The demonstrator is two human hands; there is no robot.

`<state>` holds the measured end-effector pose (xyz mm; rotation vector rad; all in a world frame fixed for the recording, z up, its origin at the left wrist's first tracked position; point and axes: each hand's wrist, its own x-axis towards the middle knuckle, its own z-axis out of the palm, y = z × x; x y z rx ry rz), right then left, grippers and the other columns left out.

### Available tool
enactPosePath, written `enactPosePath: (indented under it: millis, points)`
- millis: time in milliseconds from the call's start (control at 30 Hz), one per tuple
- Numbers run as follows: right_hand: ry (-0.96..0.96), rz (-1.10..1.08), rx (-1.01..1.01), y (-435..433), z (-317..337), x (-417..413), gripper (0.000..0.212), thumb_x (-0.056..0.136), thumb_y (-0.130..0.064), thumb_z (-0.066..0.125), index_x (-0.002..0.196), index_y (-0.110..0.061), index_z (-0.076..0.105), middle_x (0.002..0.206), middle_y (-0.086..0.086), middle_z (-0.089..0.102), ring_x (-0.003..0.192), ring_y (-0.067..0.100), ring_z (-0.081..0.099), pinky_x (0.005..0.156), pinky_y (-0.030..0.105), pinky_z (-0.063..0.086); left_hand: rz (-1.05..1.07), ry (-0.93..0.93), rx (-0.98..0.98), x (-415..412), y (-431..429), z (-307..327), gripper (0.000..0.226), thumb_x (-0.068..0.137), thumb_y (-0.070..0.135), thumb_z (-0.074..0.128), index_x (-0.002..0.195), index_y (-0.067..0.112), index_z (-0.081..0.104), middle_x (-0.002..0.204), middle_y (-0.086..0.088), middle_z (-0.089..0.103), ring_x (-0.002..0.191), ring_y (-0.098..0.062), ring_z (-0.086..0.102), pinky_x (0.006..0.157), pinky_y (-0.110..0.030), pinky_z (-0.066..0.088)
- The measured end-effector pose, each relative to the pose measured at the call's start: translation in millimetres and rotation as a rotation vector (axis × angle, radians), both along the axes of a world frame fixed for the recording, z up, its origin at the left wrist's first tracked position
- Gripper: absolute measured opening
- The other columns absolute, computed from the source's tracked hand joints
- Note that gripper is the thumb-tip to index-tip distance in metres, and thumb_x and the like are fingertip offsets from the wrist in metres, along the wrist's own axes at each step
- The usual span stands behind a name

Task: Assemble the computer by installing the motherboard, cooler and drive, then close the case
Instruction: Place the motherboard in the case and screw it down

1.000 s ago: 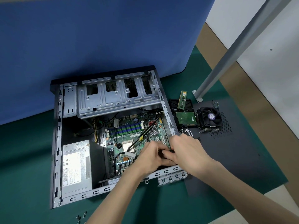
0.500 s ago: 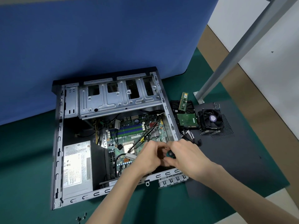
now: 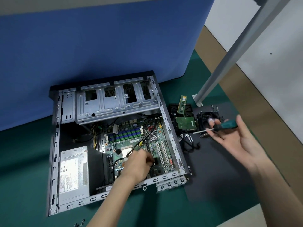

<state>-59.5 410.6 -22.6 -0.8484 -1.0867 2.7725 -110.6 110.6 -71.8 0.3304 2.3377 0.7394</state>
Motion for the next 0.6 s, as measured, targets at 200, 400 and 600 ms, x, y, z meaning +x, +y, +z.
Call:
enactPosePath:
  millis: [200,400,600]
  points:
    - [-0.557,0.059,0.167,-19.4,-56.8,16.4,0.02,0.096,-0.024,0.055,0.085,-0.01,0.046,0.072,0.007,0.043,0.058,0.02,0.047,0.056,0.035,0.054,-0.071,0.085,-0.103,3.7,3.3,2.5,0.018,0.091,0.011,0.055,0.102,0.016,0.069,0.1,-0.005,0.065,0.093,-0.022,0.057,0.082,-0.038,0.05]
    - [-0.731,0.582,0.911,-54.1,-92.2,31.7,0.014,0.082,0.0,0.071,0.079,-0.004,0.058,0.061,0.004,0.05,0.038,0.008,0.039,0.037,0.022,0.03,-0.093,0.089,-0.128,2.9,3.3,4.3,0.02,0.091,0.009,0.054,0.099,0.016,0.071,0.1,-0.006,0.068,0.092,-0.025,0.061,0.082,-0.041,0.052]
    - [-0.781,0.8,1.425,-65.2,-102.8,28.0,0.014,0.083,-0.003,0.059,0.076,-0.011,0.05,0.078,0.005,0.056,0.069,0.026,0.051,0.06,0.031,0.039,-0.091,0.093,-0.115,3.2,3.6,2.1,0.021,0.092,0.013,0.055,0.107,0.018,0.07,0.104,-0.007,0.068,0.095,-0.026,0.061,0.083,-0.041,0.052]
